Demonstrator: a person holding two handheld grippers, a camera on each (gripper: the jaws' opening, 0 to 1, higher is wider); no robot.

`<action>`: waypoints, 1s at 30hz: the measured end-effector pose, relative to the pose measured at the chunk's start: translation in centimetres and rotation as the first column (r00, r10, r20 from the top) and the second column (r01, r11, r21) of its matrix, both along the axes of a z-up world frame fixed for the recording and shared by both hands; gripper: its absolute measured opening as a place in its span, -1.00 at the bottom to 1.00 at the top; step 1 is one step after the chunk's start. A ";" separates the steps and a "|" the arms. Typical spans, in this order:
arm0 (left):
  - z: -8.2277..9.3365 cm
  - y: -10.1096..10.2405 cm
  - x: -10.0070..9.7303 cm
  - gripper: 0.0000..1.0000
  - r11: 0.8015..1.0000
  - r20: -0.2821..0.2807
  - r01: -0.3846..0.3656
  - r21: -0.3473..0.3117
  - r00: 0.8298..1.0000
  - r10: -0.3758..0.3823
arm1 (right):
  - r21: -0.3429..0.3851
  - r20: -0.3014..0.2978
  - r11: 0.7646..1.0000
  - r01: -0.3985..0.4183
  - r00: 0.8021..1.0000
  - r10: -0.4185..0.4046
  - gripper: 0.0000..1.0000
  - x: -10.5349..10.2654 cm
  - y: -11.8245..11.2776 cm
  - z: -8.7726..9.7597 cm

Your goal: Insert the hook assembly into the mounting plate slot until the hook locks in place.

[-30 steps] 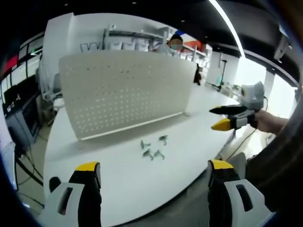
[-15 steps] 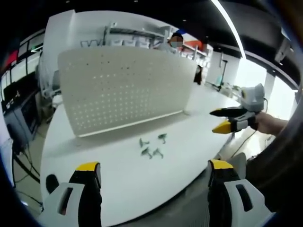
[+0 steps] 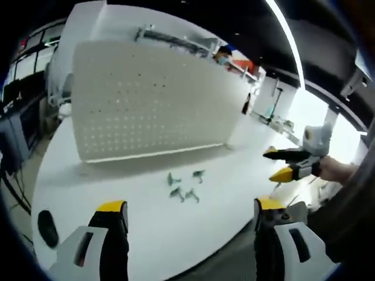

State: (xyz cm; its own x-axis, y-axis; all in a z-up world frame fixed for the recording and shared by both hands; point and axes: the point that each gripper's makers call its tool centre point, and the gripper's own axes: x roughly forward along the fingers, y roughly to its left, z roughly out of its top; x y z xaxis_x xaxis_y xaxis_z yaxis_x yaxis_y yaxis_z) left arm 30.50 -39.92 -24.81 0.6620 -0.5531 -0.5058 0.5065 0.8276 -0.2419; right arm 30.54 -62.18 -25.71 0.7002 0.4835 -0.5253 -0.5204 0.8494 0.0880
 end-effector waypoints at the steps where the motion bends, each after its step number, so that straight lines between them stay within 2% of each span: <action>1: -0.3 -0.1 0.3 0.78 1.000 0.000 0.003 0.003 1.000 -0.003 | -0.005 -0.006 1.000 -0.001 1.000 0.001 0.62 0.0 -0.1 -0.2; 4: -1.3 -0.5 1.4 0.77 1.000 0.001 0.016 0.006 1.000 -0.016 | -0.006 -0.013 1.000 0.006 1.000 -0.006 0.62 0.1 -0.5 -0.4; 8: -2.9 -1.8 2.7 0.76 0.997 0.006 0.057 0.050 0.998 -0.057 | -0.008 -0.022 1.000 0.017 1.000 -0.018 0.62 0.2 -0.9 -0.7; 12: -4.5 -3.7 3.8 0.73 0.996 -0.006 0.090 0.023 0.996 -0.090 | -0.010 -0.034 1.000 0.019 0.999 -0.020 0.62 0.2 -0.9 -1.0; 14: -5.3 -4.5 4.2 0.71 0.995 -0.029 0.103 -0.005 0.994 -0.104 | -0.015 -0.043 1.000 0.015 0.999 -0.016 0.62 0.2 -0.8 -1.3; 23: -8.3 -5.5 6.1 0.63 0.991 -0.061 0.135 0.005 0.989 -0.134 | -0.038 -0.077 0.999 -0.011 0.997 0.008 0.61 0.5 -0.4 -2.3; 27: -9.9 -6.1 6.9 0.58 0.983 -0.073 0.175 0.049 0.982 -0.172 | -0.058 -0.100 0.998 -0.029 0.995 0.024 0.61 0.9 -0.2 -2.8; 30: -10.6 -6.4 7.5 0.52 0.981 -0.079 0.189 0.050 0.980 -0.184 | -0.063 -0.100 0.998 -0.025 0.995 0.019 0.61 1.4 -0.4 -2.8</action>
